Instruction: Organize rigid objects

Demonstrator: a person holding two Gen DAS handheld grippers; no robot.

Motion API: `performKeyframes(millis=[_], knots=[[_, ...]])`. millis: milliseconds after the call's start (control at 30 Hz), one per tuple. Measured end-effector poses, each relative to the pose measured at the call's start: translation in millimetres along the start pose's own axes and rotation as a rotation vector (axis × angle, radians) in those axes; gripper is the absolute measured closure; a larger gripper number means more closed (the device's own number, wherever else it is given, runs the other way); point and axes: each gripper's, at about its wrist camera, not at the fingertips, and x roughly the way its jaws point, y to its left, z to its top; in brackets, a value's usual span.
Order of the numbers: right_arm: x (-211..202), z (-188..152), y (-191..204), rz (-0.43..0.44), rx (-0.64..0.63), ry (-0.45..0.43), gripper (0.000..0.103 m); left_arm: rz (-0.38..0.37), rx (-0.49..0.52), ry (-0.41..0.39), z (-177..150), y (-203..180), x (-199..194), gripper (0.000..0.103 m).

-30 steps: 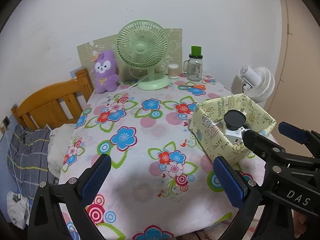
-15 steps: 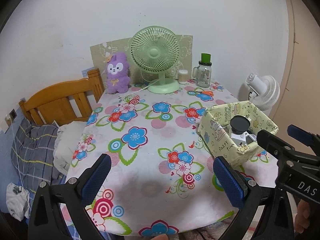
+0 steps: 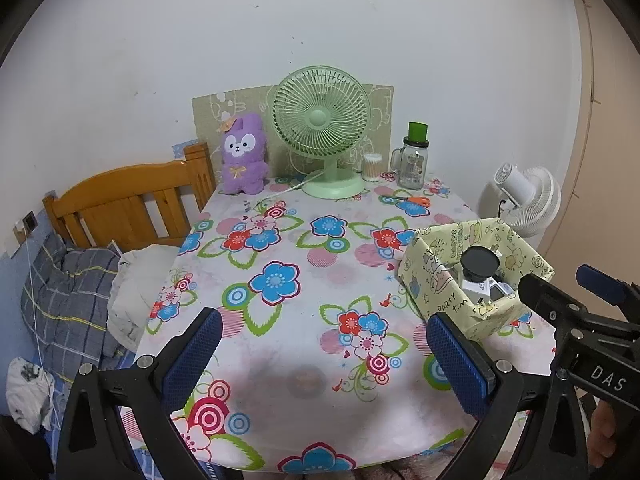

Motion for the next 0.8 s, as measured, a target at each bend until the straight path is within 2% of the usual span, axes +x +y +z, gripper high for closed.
performKeyframes(millis=[800], knots=[[-3.1, -0.4, 3.9, -0.022, -0.013, -0.021, 0.008, -0.004, 0.020, -0.021, 0.7, -2.8, -3.8, 0.000]])
